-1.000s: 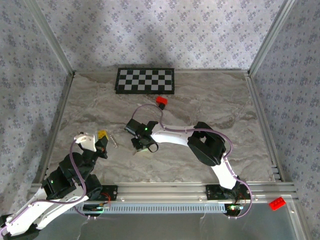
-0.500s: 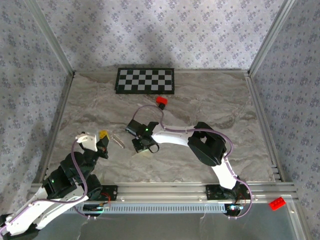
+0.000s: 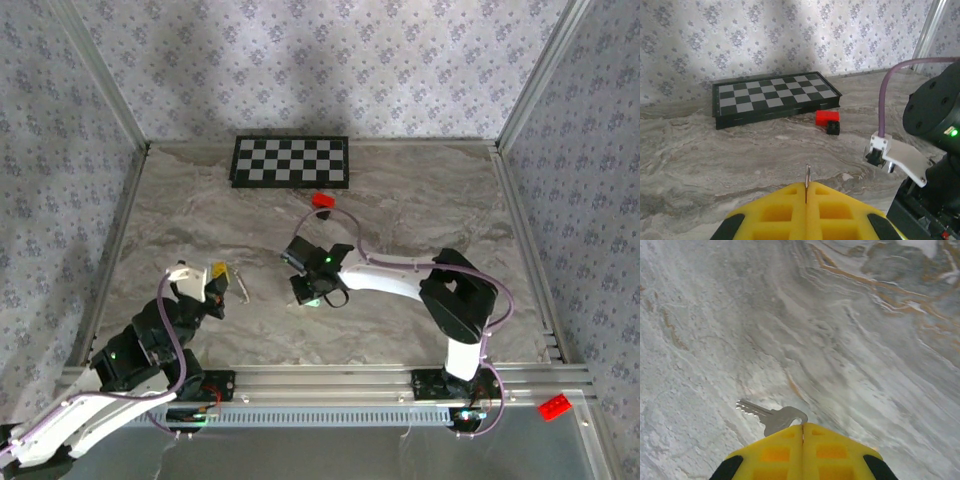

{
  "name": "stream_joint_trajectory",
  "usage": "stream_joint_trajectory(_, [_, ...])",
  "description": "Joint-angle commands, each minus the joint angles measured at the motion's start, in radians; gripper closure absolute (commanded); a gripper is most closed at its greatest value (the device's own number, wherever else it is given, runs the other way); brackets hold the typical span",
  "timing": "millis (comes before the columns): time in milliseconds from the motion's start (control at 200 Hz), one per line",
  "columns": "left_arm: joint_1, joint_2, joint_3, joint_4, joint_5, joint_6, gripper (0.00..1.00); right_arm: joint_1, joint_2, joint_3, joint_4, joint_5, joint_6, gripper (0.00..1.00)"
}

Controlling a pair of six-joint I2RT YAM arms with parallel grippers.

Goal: Put the keys on the keyring

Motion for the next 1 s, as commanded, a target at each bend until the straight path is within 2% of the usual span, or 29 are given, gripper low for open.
stream_joint_trajectory(0, [0.001,0.014,0.027,0.050,0.043,-0.006,1.00,-0.009,-0.044,-0.067,-0.038,0.011,-0.011,1.00])
stream_joint_trajectory(180, [0.001,0.039,0.020,0.069,0.089,-0.001,1.00,-0.012,-0.074,-0.116,-0.119,0.081,-0.014,1.00])
stream_joint_trajectory(560, [0.001,0.107,0.008,0.114,0.186,0.002,1.00,-0.045,-0.129,-0.198,-0.070,0.017,-0.016,1.00])
stream_joint_trajectory(914, [0.001,0.120,0.006,0.135,0.239,0.008,1.00,-0.082,-0.172,-0.238,-0.031,-0.066,0.001,0.77])
stream_joint_trajectory(999, [0.001,0.125,0.007,0.140,0.246,0.010,1.00,-0.095,-0.180,-0.242,-0.033,-0.079,0.006,0.75])
